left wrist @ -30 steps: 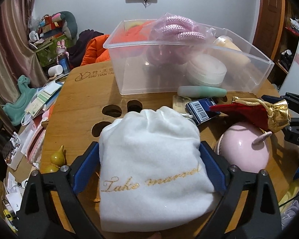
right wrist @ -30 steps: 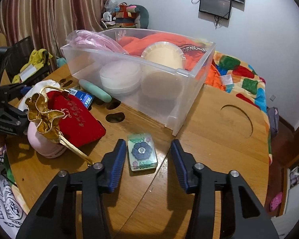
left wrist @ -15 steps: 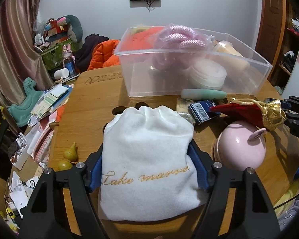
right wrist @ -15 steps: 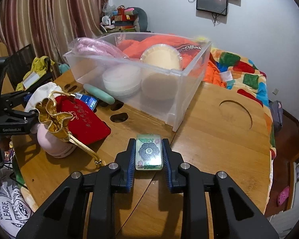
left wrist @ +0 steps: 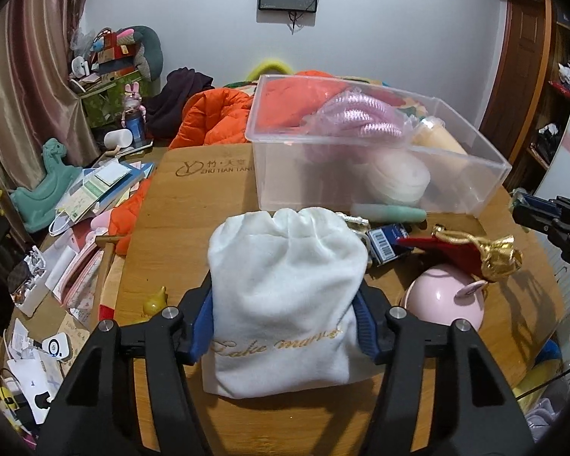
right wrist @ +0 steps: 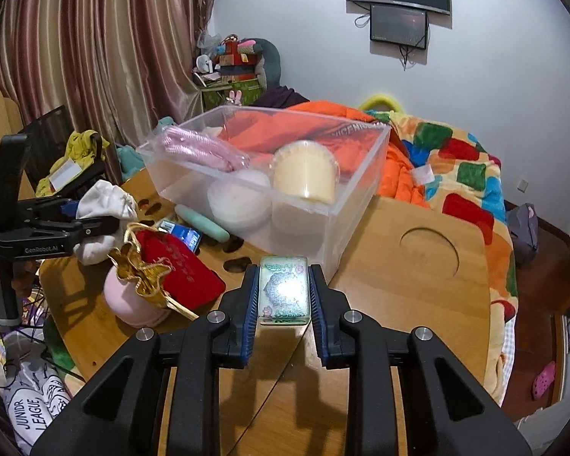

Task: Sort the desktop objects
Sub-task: 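Grasp the white drawstring bag with left tool while right tool grasps green square box, then lower the white bag with left tool while right tool lowers green box into clear box, then open both tools and withdraw them from the clear box, then grasp the red velvet pouch with right tool while left tool moves to pink round container, then close the left tool around the pink round container, then lift the pink container with left tool while right tool lifts the red pouch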

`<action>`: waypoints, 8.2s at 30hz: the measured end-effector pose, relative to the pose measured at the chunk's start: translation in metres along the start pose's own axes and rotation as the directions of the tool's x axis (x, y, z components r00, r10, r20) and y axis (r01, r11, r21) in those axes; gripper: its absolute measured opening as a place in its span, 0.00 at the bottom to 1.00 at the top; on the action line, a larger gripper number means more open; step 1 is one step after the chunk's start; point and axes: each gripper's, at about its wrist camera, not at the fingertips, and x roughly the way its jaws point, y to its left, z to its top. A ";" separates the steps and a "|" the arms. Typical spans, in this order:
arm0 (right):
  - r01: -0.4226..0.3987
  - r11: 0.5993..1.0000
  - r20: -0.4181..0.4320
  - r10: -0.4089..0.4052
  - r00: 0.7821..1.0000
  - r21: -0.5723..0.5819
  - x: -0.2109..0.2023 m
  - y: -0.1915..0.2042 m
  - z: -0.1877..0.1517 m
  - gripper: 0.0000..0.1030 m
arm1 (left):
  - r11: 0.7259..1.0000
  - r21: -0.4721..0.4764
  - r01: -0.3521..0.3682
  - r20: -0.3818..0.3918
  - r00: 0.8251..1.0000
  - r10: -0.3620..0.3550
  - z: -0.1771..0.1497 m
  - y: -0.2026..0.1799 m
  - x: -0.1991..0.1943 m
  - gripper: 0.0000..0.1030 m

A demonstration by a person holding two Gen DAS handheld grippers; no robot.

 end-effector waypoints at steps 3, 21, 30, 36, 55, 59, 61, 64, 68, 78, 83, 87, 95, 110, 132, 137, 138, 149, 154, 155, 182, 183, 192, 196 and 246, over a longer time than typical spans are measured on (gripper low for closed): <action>0.003 1.000 0.011 -0.003 1.000 -0.012 -0.004 0.002 0.004 0.22 | 1.000 -0.008 0.005 0.025 1.000 -0.005 0.006 0.002 -0.006 0.58; 0.000 1.000 0.104 -0.001 0.995 0.013 -0.017 -0.009 0.041 0.22 | 0.999 -0.001 0.034 0.208 0.977 -0.033 0.075 0.006 -0.054 0.58; -0.012 1.000 0.117 0.010 0.993 0.016 -0.010 -0.014 0.053 0.22 | 0.998 0.028 0.057 0.240 0.969 -0.062 0.107 -0.006 -0.050 0.58; -0.029 0.999 0.118 0.026 0.993 0.028 0.003 -0.019 0.063 0.22 | 0.993 0.035 0.111 0.220 0.969 -0.116 0.124 -0.013 -0.030 0.59; -0.125 0.992 0.068 0.124 0.990 0.012 0.065 -0.007 0.081 0.22 | 0.988 0.043 0.151 0.068 0.986 -0.154 0.122 -0.024 0.057 0.61; -0.110 0.994 0.047 0.111 0.993 -0.022 0.076 -0.001 0.081 0.22 | 0.987 0.039 0.157 0.072 0.985 -0.159 0.120 -0.024 0.062 0.62; -0.098 0.994 0.042 0.100 0.994 -0.042 0.080 0.003 0.080 0.22 | 0.986 0.036 0.162 0.080 0.983 -0.164 0.119 -0.024 0.061 0.63; -0.101 0.994 0.034 0.103 0.994 -0.049 0.085 0.006 0.078 0.22 | 0.984 0.030 0.174 0.074 0.982 -0.176 0.119 -0.022 0.065 0.67; -0.111 0.993 0.027 0.112 0.993 -0.036 0.089 0.005 0.079 0.22 | 0.984 0.012 0.180 0.060 0.982 -0.181 0.118 -0.021 0.072 0.70; -0.108 0.993 0.023 0.109 0.994 -0.039 0.083 0.009 0.078 0.23 | 0.982 -0.008 0.191 0.059 0.980 -0.190 0.115 -0.021 0.060 0.79; -0.096 0.995 0.030 0.097 0.995 -0.038 0.076 0.010 0.076 0.28 | 0.983 0.010 0.183 0.078 0.980 -0.183 0.116 -0.024 0.049 0.82; -0.090 0.996 0.042 0.090 0.995 -0.018 0.069 0.008 0.072 0.33 | 0.982 0.002 0.191 0.082 0.978 -0.190 0.117 -0.024 0.044 0.84; -0.081 0.997 0.061 0.080 0.995 0.017 0.051 0.003 0.062 0.36 | 0.980 0.058 0.191 0.115 0.974 -0.196 0.110 -0.036 0.021 0.88; -0.072 0.997 0.132 0.069 0.989 0.019 0.005 0.015 0.023 0.52 | 0.983 0.053 0.175 0.118 0.976 -0.180 0.071 -0.038 -0.008 0.91; -0.161 0.980 0.109 0.148 0.983 0.119 0.010 0.042 -0.028 0.52 | 0.977 -0.082 0.196 0.021 0.981 -0.195 -0.034 -0.032 -0.018 0.91; -0.162 0.980 0.080 0.154 0.985 0.117 0.017 0.045 -0.032 0.52 | 0.978 -0.072 0.198 0.011 0.980 -0.197 -0.044 -0.038 -0.017 0.91; -0.154 0.982 0.080 0.146 0.986 0.108 0.017 0.047 -0.031 0.52 | 0.977 -0.064 0.201 0.007 0.980 -0.201 -0.044 -0.040 -0.016 0.91; -0.181 0.972 0.060 0.174 0.983 0.151 0.033 0.041 -0.021 0.39 | 0.980 0.045 0.192 0.000 0.981 -0.193 -0.041 -0.072 -0.011 0.91; -0.180 0.969 0.062 0.171 0.983 0.168 0.034 0.037 -0.024 0.17 | 0.983 0.056 0.175 -0.004 0.985 -0.175 -0.035 -0.080 -0.005 0.91; -0.180 0.968 0.068 0.171 0.983 0.173 0.033 0.036 -0.024 0.15 | 0.984 0.059 0.167 -0.003 0.986 -0.167 -0.034 -0.081 -0.004 0.91; -0.076 0.965 0.158 0.036 0.987 0.252 -0.012 -0.005 -0.040 0.10 | 0.997 0.026 0.070 -0.009 0.998 -0.070 -0.022 -0.091 0.019 0.61; -0.081 0.962 0.153 0.041 0.987 0.262 -0.011 -0.006 -0.040 0.10 | 0.998 0.015 0.069 -0.008 0.998 -0.069 -0.022 -0.089 0.019 0.61; -0.032 0.972 0.163 -0.007 0.987 0.234 -0.018 0.001 -0.037 0.47 | 0.997 -0.011 0.073 0.047 0.996 -0.072 -0.018 -0.076 0.005 0.61; -0.013 0.982 0.149 -0.016 0.989 0.189 -0.010 0.011 -0.028 0.55 | 0.995 -0.014 0.100 0.064 0.993 -0.099 -0.015 -0.073 0.001 0.61; 0.015 0.990 0.202 -0.043 0.979 0.140 -0.033 0.022 0.009 0.15 | 0.996 -0.027 0.083 0.128 0.989 -0.079 0.011 -0.046 -0.010 0.61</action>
